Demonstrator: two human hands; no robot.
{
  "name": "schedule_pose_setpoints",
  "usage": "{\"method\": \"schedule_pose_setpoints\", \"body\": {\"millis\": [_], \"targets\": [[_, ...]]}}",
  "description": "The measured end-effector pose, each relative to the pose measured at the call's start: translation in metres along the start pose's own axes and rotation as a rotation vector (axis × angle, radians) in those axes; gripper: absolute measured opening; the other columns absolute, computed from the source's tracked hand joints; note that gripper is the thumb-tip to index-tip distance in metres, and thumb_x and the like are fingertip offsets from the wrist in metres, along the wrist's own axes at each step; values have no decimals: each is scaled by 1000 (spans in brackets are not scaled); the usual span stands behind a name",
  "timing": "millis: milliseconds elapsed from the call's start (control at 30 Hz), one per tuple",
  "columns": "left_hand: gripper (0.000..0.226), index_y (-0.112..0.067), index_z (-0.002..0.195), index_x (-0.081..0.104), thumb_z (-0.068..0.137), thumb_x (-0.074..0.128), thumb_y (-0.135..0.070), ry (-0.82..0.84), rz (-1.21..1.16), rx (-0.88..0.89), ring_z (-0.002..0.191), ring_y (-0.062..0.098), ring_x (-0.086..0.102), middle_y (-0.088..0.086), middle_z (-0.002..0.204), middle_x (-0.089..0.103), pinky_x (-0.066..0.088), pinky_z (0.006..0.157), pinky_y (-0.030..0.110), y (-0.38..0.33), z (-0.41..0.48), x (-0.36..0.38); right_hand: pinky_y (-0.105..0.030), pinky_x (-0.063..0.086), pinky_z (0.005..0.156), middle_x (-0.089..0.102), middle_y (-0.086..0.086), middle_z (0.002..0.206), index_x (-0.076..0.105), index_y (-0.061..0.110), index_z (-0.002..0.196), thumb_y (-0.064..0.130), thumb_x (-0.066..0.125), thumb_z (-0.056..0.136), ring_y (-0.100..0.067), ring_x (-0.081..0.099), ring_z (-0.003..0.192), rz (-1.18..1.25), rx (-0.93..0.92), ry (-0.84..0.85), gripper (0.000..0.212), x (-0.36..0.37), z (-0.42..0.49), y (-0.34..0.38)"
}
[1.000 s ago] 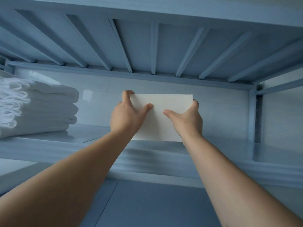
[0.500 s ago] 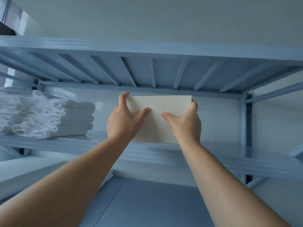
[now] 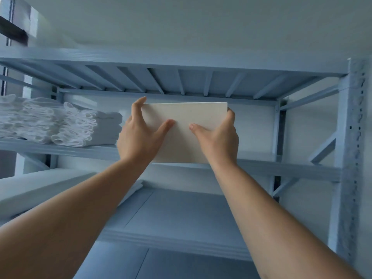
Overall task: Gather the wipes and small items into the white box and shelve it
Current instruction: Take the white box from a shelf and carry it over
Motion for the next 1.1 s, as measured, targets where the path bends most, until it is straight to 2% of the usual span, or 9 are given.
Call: {"method": "schedule_pose_setpoints", "body": {"millis": [233, 400, 467, 600, 700, 833, 967, 1033, 1100], "targets": [[81, -50, 138, 27, 70, 58, -81, 68, -82, 4, 109, 27, 60, -3, 129, 61, 39, 75, 36, -30, -42, -43, -31, 46, 79, 65, 0, 117, 43, 23, 132, 44, 84, 67, -25, 62, 108, -76, 16, -59, 80, -59, -55, 37], [82, -51, 138, 27, 69, 57, -82, 167, -130, 6, 106, 27, 61, -3, 128, 61, 39, 71, 36, -42, -82, -78, -25, 41, 76, 65, 4, 119, 44, 25, 132, 44, 86, 66, -18, 62, 107, -125, 53, -131, 81, -99, -116, 59], [81, -51, 138, 26, 70, 58, -81, 219, -147, -1, 106, 28, 61, -3, 127, 62, 39, 72, 36, -46, -102, -92, -26, 43, 75, 65, 4, 117, 44, 25, 130, 44, 85, 65, -19, 63, 106, -161, 74, -148, 79, -115, -141, 65], [79, -52, 137, 27, 71, 61, -77, 311, -226, -25, 110, 25, 59, -7, 130, 59, 40, 73, 36, -50, -145, -111, -33, 52, 86, 64, 7, 124, 42, 28, 135, 42, 85, 66, -17, 62, 112, -230, 104, -178, 82, -145, -188, 70], [78, -51, 136, 27, 71, 62, -76, 356, -253, -38, 106, 22, 60, -8, 129, 59, 40, 70, 35, -56, -179, -119, -38, 52, 94, 63, 5, 128, 43, 25, 136, 40, 86, 66, -18, 60, 118, -262, 126, -216, 84, -169, -220, 65], [76, -52, 136, 28, 73, 64, -74, 437, -284, -6, 98, 18, 60, -12, 130, 57, 41, 68, 35, -76, -221, -122, -35, 52, 91, 62, 6, 127, 43, 26, 135, 41, 87, 67, -17, 61, 115, -276, 191, -288, 83, -210, -259, 50], [75, -53, 133, 29, 72, 66, -74, 518, -347, -21, 91, 9, 52, -14, 128, 57, 42, 69, 34, -95, -269, -111, -41, 51, 97, 60, 5, 134, 40, 25, 140, 41, 86, 67, -17, 59, 122, -306, 219, -332, 88, -254, -287, 34], [75, -52, 132, 30, 71, 67, -74, 553, -386, -49, 93, 7, 50, -15, 127, 56, 42, 70, 34, -103, -295, -104, -38, 50, 100, 58, 4, 137, 38, 24, 143, 41, 87, 67, -16, 57, 124, -336, 232, -351, 92, -277, -300, 25], [74, -49, 130, 33, 70, 69, -73, 607, -415, -73, 94, 10, 53, -13, 125, 56, 43, 69, 34, -112, -322, -96, -30, 51, 94, 59, 6, 134, 38, 27, 142, 42, 87, 66, -13, 58, 119, -375, 247, -378, 92, -300, -313, 16]]}}
Point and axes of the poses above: each hand's wrist, its own z-axis towards the middle knuckle, its own x-axis out of the palm, y = z × x, the point moved 5 cm from there along z, towards the middle knuckle
